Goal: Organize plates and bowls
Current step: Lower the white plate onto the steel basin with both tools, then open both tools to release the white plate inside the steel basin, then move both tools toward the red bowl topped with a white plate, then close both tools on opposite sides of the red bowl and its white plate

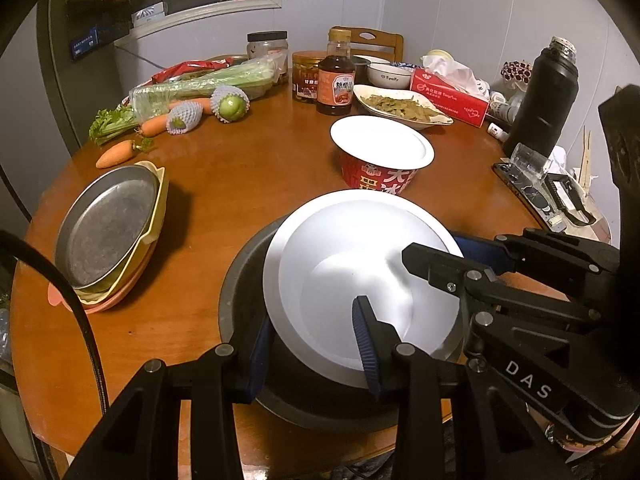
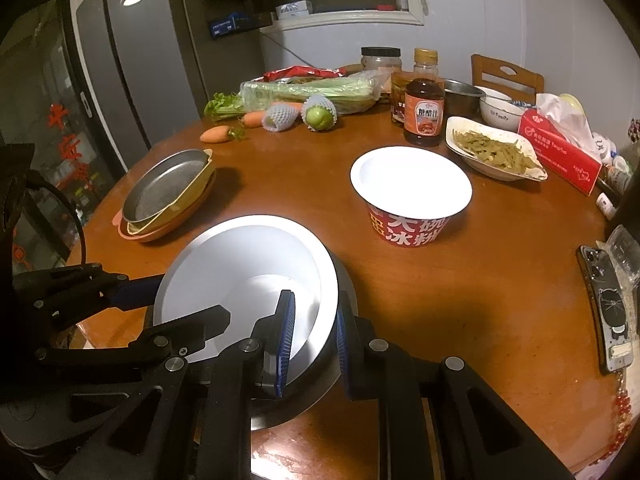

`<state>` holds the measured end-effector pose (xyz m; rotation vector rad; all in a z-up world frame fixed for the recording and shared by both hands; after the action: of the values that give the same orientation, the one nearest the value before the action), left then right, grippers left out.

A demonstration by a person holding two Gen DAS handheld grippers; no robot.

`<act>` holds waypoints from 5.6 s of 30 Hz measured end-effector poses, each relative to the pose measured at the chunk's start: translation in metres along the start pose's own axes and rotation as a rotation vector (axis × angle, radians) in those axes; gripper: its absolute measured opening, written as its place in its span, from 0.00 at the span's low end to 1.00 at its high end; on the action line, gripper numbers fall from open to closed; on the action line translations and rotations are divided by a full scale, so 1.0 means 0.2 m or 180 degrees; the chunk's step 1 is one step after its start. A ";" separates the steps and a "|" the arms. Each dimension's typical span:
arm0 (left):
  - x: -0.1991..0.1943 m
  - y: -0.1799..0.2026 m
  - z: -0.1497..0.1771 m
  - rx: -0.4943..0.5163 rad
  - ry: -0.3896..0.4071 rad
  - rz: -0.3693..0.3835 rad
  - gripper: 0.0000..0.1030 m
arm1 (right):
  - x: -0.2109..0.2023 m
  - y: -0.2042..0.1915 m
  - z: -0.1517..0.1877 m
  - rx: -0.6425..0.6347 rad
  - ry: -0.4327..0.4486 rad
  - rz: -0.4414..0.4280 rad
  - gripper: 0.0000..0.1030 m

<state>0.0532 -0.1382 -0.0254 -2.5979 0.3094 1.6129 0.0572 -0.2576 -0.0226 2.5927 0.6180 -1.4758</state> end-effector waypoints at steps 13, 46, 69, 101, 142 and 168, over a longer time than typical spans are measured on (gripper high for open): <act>0.02 -0.01 0.00 0.0010 -0.0026 0.0005 0.37 | 0.02 0.00 -0.01 -0.0032 0.0000 0.0121 0.20; 0.07 -0.02 -0.02 0.0038 0.0012 -0.0115 0.43 | 0.00 -0.01 -0.01 -0.0036 0.0035 0.0160 0.21; -0.01 -0.03 -0.02 0.0086 0.0216 -0.0109 0.55 | -0.02 0.05 -0.02 0.0209 0.0041 0.0060 0.36; -0.26 -0.08 -0.05 -0.0015 0.0512 -0.0054 0.59 | -0.26 0.07 -0.04 0.0269 0.0366 0.0118 0.51; 0.05 -0.01 -0.65 0.0172 0.0257 0.0084 0.59 | -0.10 0.47 -0.36 0.0713 0.0263 0.0326 0.57; 0.32 0.03 -0.79 0.0278 -0.0086 0.0161 0.59 | 0.15 0.57 -0.43 0.0800 -0.0056 0.0323 0.57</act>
<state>0.2175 -0.1783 -0.0116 -2.5215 0.4369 1.6099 0.1837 -0.3293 -0.0164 2.7417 0.3108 -1.6365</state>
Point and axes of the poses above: each gripper's, at about its wrist camera, not at the fingertips, and x roughly the way its jaws point, y to its right, z to its underside, the point moved 1 cm from there along x, roughly the way its jaws point, and after that the axes turned 10 degrees about -y, right-handed, at the moved point
